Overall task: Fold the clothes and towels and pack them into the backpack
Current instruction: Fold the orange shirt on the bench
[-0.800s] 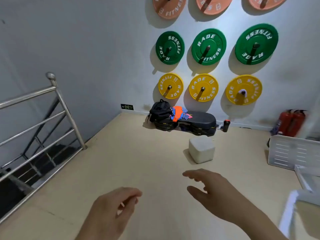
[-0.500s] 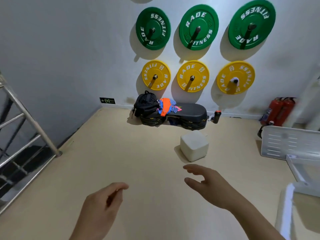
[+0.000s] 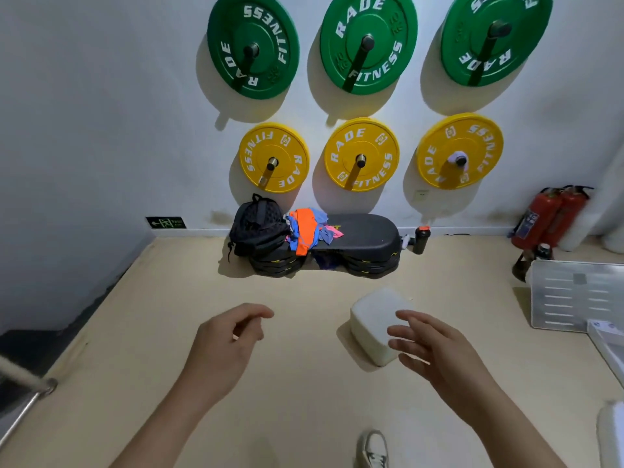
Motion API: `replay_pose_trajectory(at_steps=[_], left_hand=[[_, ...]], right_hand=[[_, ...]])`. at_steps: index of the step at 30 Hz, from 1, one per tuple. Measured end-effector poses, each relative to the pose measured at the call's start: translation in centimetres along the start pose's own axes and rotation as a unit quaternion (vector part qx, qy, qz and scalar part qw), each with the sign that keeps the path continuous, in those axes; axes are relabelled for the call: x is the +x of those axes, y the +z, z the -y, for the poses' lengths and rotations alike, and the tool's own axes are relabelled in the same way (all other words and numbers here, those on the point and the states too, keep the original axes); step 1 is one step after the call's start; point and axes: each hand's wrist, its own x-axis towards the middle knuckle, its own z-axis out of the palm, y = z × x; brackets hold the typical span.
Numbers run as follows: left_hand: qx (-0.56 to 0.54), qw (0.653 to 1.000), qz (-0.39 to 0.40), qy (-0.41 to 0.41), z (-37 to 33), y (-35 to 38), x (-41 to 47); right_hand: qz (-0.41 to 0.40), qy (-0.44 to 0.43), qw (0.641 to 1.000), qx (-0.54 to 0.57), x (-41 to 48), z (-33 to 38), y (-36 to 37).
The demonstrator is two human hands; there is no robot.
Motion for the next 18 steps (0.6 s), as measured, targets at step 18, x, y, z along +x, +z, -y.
replay_pose_trajectory(at_steps=[18], left_hand=[[0.093,0.991,0.033,-0.09,7.5,8.8,47.6]], right_hand=[[0.063,-0.109,0.912,-0.39,52.4,12.5,8.7]])
